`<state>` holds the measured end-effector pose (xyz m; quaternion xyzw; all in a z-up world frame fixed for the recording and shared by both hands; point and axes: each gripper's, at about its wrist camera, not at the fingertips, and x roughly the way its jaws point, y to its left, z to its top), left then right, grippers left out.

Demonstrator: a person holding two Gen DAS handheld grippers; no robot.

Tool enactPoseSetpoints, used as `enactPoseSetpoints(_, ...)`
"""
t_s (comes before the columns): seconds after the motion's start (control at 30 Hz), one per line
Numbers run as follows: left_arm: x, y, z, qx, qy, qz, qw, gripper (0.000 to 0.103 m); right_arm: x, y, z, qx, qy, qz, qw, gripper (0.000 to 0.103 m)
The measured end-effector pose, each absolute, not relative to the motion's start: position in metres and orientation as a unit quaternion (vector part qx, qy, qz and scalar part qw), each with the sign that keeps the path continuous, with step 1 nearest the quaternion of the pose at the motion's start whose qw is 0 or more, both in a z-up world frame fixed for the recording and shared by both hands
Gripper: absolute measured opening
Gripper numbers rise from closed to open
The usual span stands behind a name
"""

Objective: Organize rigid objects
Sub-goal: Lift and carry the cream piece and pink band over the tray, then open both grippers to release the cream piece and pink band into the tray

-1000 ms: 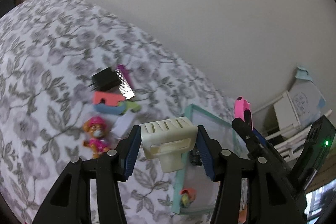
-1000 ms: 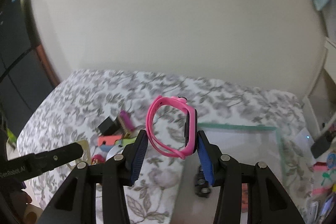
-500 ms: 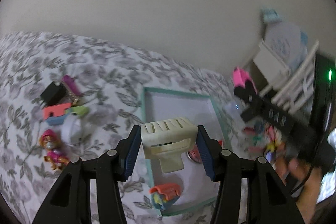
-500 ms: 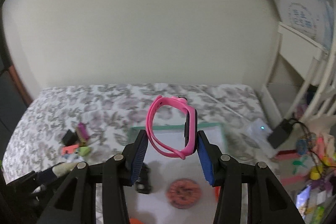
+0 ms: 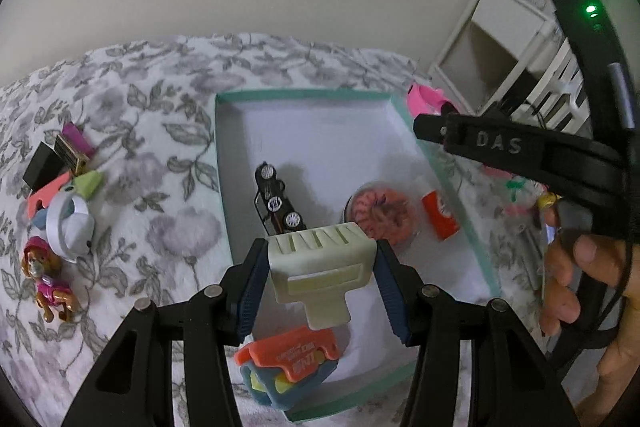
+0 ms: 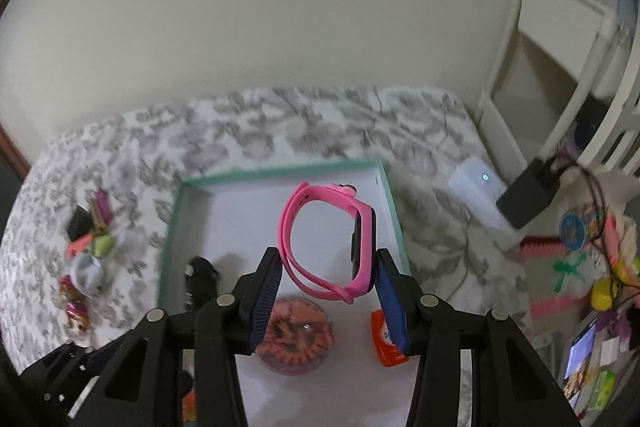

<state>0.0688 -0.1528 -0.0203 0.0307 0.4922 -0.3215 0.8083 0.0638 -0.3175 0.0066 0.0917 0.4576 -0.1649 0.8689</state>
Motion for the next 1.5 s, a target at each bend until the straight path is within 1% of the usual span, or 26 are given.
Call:
enactPoseSetpoints(0.2,0.066,-0.155,-0.030,0.043,0.497,-0.320,0.805,0.054,0.063,-0.331,-0.026,0.113,0.487,-0.170,0.849,0.050)
enactPoseSetpoints(0.4,0.064,-0.159,-0.036,0.053,0.500,-0.321,0.802,0.055,0.061,-0.341,-0.045,0.134,0.507,-0.178,0.833,0.051)
enactPoseSetpoints(0.8,0.067,-0.157,-0.035,0.047,0.503,-0.317,0.803,0.055,0.063,-0.339,-0.047,0.114,0.521,-0.184,0.826,0.051)
enactPoseSetpoints(0.87,0.068,-0.155,-0.033,0.043,0.502,-0.317,0.804,0.055,0.063,-0.338,-0.046,0.110,0.522,-0.186,0.825,0.053)
enactPoseSetpoints(0.9,0.069,-0.154,-0.032,0.040,0.502,-0.317,0.804,0.055,0.063,-0.338,-0.045,0.107,0.521,-0.188,0.826,0.057)
enactPoseSetpoints(0.93,0.070,-0.153,-0.031,0.036,0.502,-0.316,0.804,0.055,0.063,-0.338,-0.044,0.106,0.520,-0.189,0.826,0.059)
enactPoseSetpoints(1.13,0.081,-0.140,-0.022,0.005,0.502,-0.304,0.810,0.055,0.064,-0.335,-0.034,0.098,0.513,-0.190,0.831,0.060)
enactPoseSetpoints(1.23,0.088,-0.132,-0.019,-0.008,0.501,-0.291,0.815,0.055,0.065,-0.331,-0.027,0.090,0.508,-0.187,0.836,0.064)
enactPoseSetpoints(1.37,0.097,-0.121,-0.016,-0.027,0.503,-0.272,0.820,0.056,0.066,-0.323,-0.018,0.083,0.496,-0.178,0.846,0.067)
enactPoseSetpoints(1.4,0.099,-0.118,-0.015,-0.031,0.502,-0.266,0.822,0.056,0.066,-0.321,-0.015,0.082,0.493,-0.174,0.849,0.069)
enactPoseSetpoints(1.43,0.102,-0.115,-0.015,-0.034,0.502,-0.260,0.824,0.057,0.067,-0.319,-0.012,0.081,0.488,-0.170,0.852,0.073)
enactPoseSetpoints(1.5,0.106,-0.107,-0.013,-0.042,0.501,-0.245,0.829,0.067,0.068,-0.313,-0.008,0.076,0.480,-0.161,0.859,0.075)
